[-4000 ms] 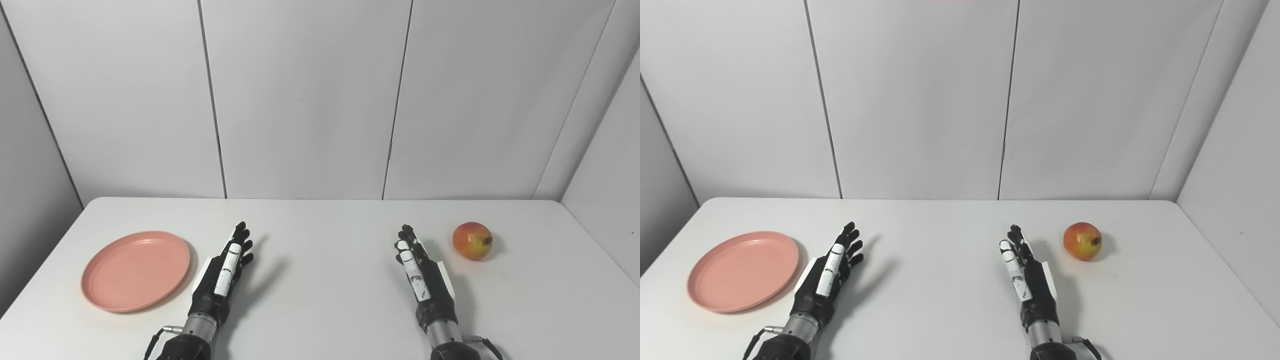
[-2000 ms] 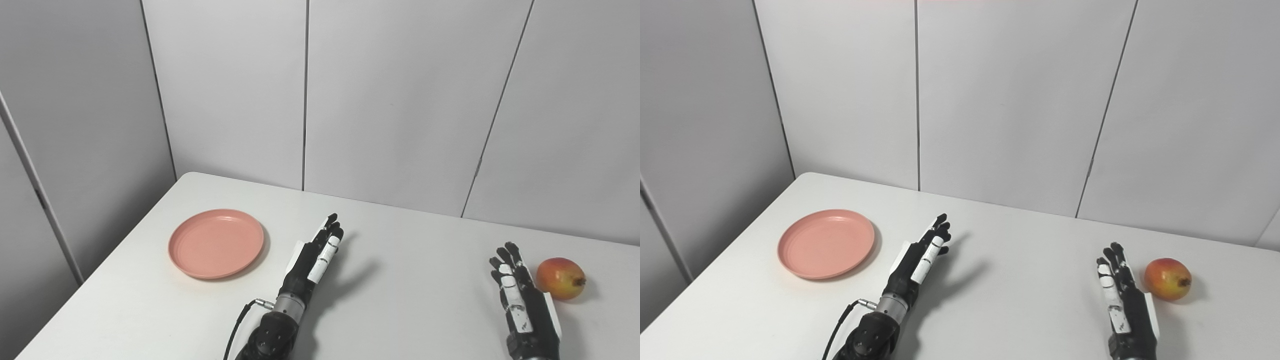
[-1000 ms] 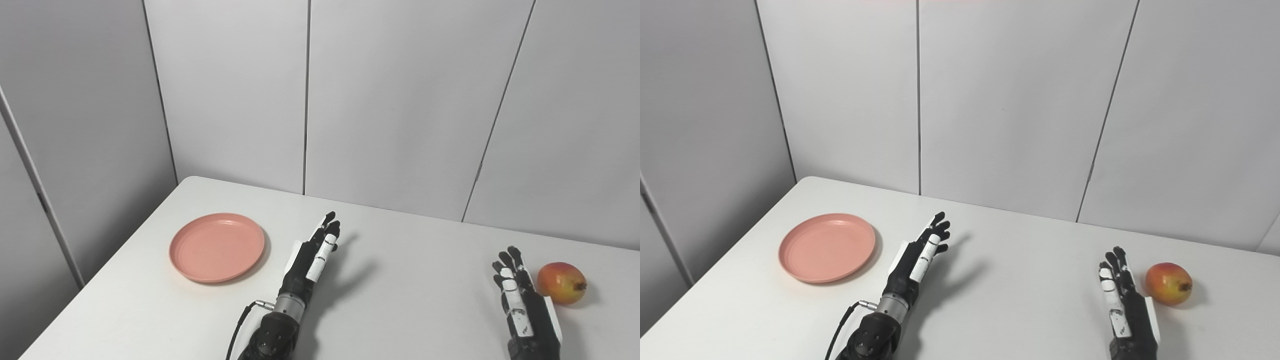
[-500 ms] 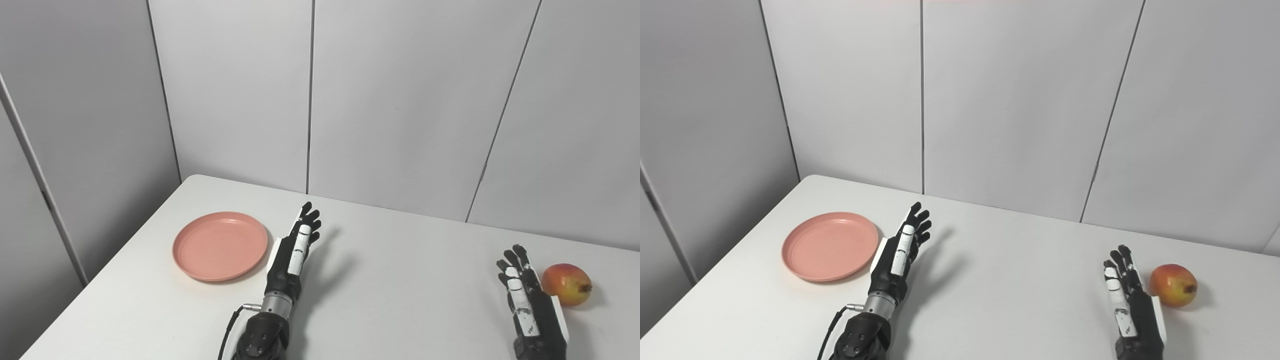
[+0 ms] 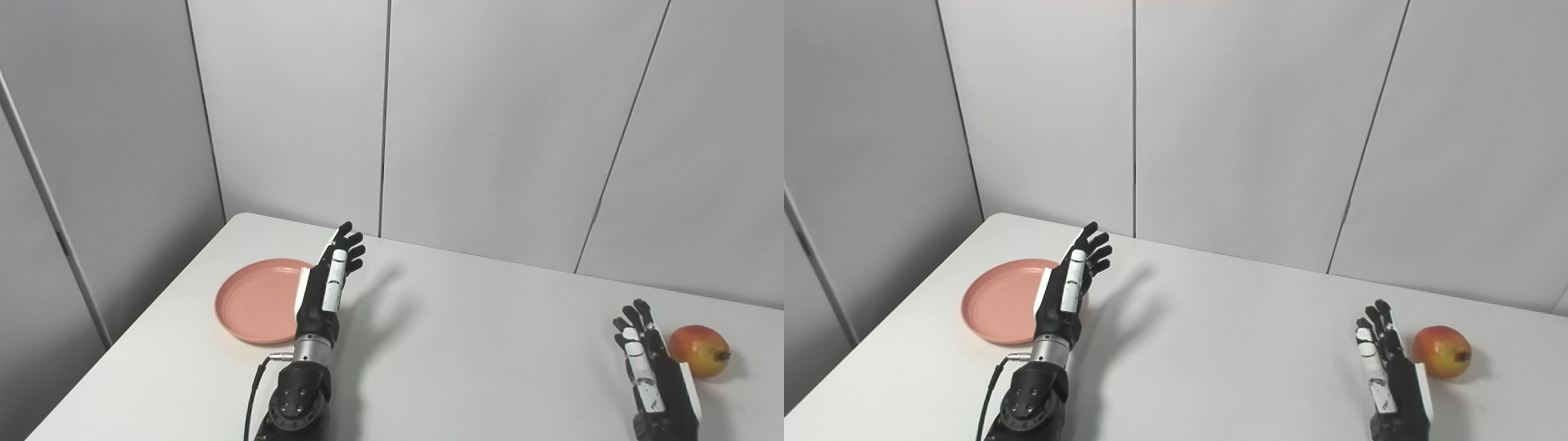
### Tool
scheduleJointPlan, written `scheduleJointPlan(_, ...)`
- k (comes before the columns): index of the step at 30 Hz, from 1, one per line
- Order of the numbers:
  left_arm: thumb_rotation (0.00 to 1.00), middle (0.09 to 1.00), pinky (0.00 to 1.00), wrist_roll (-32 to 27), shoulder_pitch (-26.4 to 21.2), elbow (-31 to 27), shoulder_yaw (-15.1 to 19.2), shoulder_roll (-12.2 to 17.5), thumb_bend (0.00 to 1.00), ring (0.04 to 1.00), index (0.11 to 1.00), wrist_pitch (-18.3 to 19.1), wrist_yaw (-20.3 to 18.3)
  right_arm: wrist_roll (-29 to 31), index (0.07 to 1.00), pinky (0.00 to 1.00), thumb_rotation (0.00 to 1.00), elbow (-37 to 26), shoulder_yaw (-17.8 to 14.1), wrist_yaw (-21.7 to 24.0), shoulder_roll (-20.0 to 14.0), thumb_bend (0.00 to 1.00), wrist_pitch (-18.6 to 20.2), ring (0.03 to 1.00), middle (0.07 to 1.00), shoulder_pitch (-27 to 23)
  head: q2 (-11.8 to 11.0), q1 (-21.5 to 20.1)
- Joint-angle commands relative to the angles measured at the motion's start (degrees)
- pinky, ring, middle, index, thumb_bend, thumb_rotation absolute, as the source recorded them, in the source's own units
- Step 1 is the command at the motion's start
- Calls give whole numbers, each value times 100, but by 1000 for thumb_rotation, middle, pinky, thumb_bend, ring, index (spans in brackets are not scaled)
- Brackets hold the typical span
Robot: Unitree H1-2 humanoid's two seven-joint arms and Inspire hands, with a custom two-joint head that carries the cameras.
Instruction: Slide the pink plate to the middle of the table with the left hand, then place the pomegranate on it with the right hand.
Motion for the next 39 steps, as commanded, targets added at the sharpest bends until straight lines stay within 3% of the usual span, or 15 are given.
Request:
scheduleJointPlan(1,1000,855,830,80,-375,-184,52,187,577,838,860,-197,90,4,964,962,771,83,-10,42,-17,345,-208,931,953,25,1,13)
scheduleJointPlan(8,1000,790,766,44,-505,-52,375,556,578,777,790,-400,309,20,957,967,756,57,-15,34,-8,334,-146,926,946,33,-19,29)
scheduleJointPlan(13,1000,767,784,123,-573,114,544,753,608,760,760,-583,500,5,954,963,750,46,-9,28,-3,323,-143,926,944,34,-25,52)
scheduleJointPlan(20,1000,702,657,407,-662,418,759,999,581,685,691,-920,988,5,956,964,754,11,-4,16,22,312,-47,927,945,39,-8,42)
scheduleJointPlan(23,1000,701,670,513,-665,484,792,1134,593,688,684,-862,1113,-4,957,967,750,28,-1,19,16,320,-71,929,947,36,-8,42)
scheduleJointPlan(34,1000,787,758,100,-591,743,856,1695,671,778,778,-526,700,-47,958,956,750,105,-9,33,-5,314,-162,930,947,10,-22,128)
scheduleJointPlan(39,1000,819,812,44,-524,809,846,1896,660,817,812,-376,469,31,959,969,739,59,-31,52,13,328,-87,933,951,18,-50,147)
